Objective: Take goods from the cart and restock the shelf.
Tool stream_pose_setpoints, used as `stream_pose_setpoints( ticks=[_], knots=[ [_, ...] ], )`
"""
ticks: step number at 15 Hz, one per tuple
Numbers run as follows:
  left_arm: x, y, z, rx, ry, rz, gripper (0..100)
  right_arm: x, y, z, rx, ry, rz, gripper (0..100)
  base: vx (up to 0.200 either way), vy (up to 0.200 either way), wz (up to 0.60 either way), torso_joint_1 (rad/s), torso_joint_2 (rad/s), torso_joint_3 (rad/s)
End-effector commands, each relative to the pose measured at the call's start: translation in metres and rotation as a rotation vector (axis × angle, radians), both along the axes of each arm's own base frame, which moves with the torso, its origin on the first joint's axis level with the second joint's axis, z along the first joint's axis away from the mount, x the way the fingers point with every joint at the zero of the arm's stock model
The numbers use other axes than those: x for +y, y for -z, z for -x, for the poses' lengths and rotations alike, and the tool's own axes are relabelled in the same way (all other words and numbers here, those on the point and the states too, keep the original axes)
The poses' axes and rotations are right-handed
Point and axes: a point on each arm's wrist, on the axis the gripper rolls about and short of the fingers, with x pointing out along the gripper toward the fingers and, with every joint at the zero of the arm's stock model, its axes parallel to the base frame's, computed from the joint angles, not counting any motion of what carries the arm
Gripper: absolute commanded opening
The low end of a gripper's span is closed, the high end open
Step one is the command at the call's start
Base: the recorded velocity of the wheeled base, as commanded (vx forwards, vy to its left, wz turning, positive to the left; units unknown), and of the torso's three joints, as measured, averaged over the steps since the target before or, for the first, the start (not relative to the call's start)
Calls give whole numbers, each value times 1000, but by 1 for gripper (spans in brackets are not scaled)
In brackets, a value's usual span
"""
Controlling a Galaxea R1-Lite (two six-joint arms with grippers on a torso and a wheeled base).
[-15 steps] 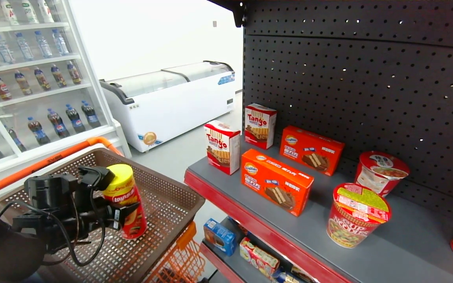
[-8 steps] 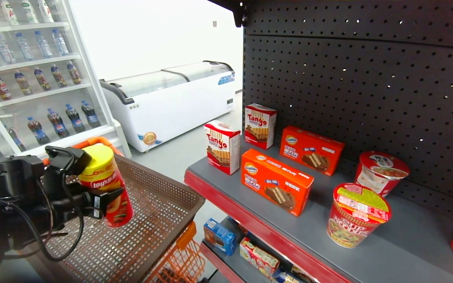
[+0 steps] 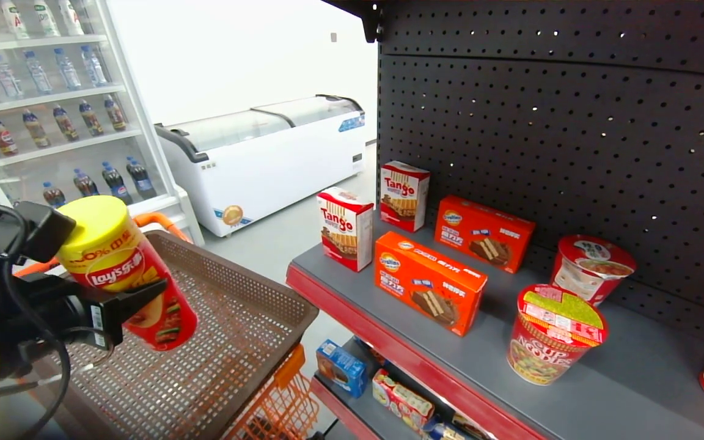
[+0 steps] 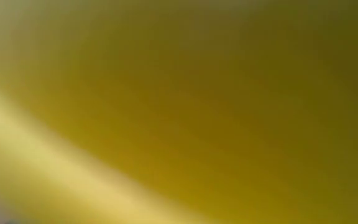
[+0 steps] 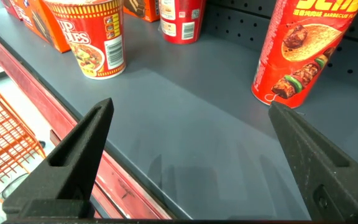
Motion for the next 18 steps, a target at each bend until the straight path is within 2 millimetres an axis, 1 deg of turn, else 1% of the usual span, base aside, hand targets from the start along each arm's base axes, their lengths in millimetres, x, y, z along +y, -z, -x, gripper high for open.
stream_pose_setpoints(
  ticks=[1,2,3,4,5,7,10,11,17,18],
  knots=[
    [-5,-19,28,-100,24,20,0,0,0,0,-1,-1,0,100,0,0,0,0,0,0],
    [-5,-20,29,-102,25,35,0,0,0,0,-1,-1,0,100,0,0,0,0,0,0],
    [-5,-22,35,-113,23,57,0,0,0,0,-1,-1,0,100,0,0,0,0,0,0],
    [-5,-19,38,-97,22,63,0,0,0,0,-1,-1,0,100,0,0,0,0,0,0],
    [-4,-7,50,-49,25,62,0,0,0,0,-1,-1,0,100,0,0,0,0,0,0],
    [-5,6,61,-13,52,62,0,0,0,0,-1,-1,0,100,0,0,0,0,0,0],
    [-11,6,63,-19,109,43,0,0,0,0,1,-2,2,100,0,0,0,0,0,0],
    [-13,2,66,-45,141,25,0,0,0,0,-1,-2,2,100,0,0,0,0,0,0],
    [-17,1,95,-40,226,9,0,0,0,0,1,-2,2,100,0,0,0,0,0,0],
    [-17,2,101,-16,239,8,0,0,0,0,1,-2,2,100,0,0,0,0,0,0]
  ],
)
